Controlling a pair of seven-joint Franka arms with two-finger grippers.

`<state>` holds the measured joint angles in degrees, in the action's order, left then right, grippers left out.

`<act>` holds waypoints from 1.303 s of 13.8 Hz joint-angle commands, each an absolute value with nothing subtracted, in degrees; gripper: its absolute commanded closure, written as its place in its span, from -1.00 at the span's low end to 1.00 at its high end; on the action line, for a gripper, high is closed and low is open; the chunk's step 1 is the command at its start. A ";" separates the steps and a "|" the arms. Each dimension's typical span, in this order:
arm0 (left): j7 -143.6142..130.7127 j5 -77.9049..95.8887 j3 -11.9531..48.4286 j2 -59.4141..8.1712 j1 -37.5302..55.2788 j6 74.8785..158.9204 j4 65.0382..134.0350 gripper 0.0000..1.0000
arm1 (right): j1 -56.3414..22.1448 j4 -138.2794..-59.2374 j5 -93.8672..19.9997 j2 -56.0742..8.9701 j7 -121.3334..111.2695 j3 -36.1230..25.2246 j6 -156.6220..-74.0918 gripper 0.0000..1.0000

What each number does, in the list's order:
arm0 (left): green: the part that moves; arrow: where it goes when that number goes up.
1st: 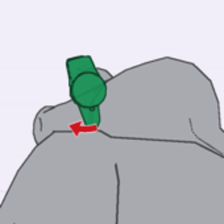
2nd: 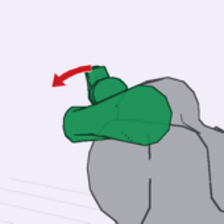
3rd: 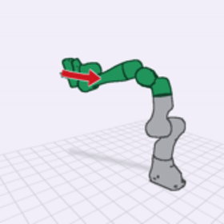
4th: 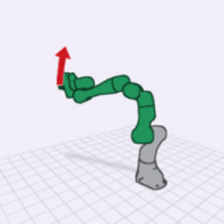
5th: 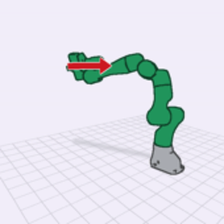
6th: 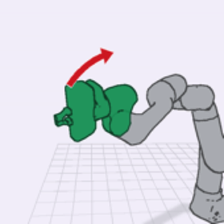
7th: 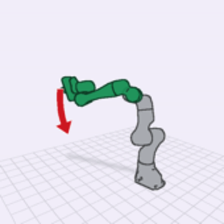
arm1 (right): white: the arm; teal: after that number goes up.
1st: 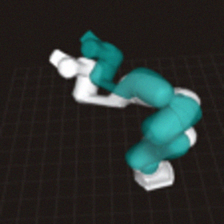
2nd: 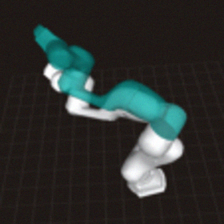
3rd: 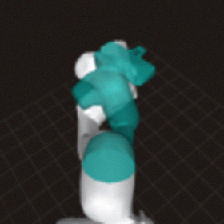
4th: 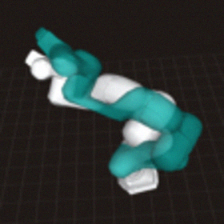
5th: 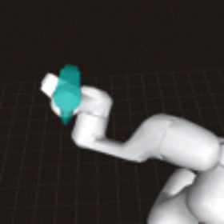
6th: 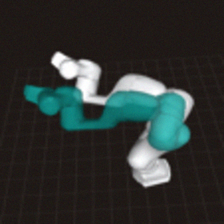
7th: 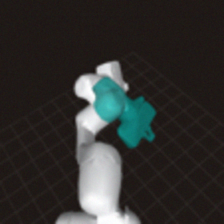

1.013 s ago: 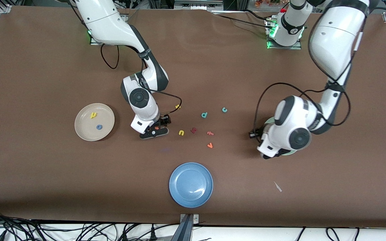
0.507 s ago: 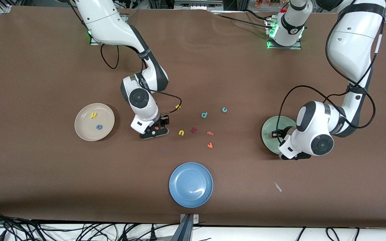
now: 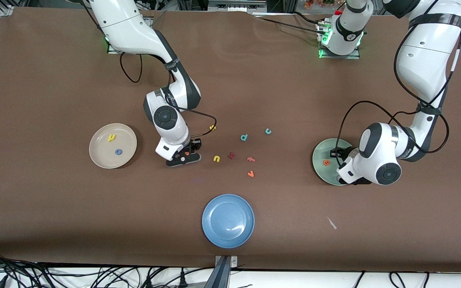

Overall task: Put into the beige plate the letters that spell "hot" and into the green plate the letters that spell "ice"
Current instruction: 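Grasp the orange f with the right gripper while the left reaches teal c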

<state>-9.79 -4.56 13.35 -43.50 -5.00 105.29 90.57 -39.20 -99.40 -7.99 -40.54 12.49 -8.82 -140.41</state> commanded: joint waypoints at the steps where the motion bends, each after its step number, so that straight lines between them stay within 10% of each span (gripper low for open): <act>1: -9.92 -6.15 13.97 -42.45 -4.66 104.33 90.62 -1.00 | -39.02 -98.53 -7.73 -41.31 11.95 -8.53 -140.01 0.29; 18: -30.77 -8.23 22.85 -39.11 13.88 115.31 97.21 -1.00 | -39.02 -98.44 -8.00 -41.57 12.66 -8.53 -140.19 0.73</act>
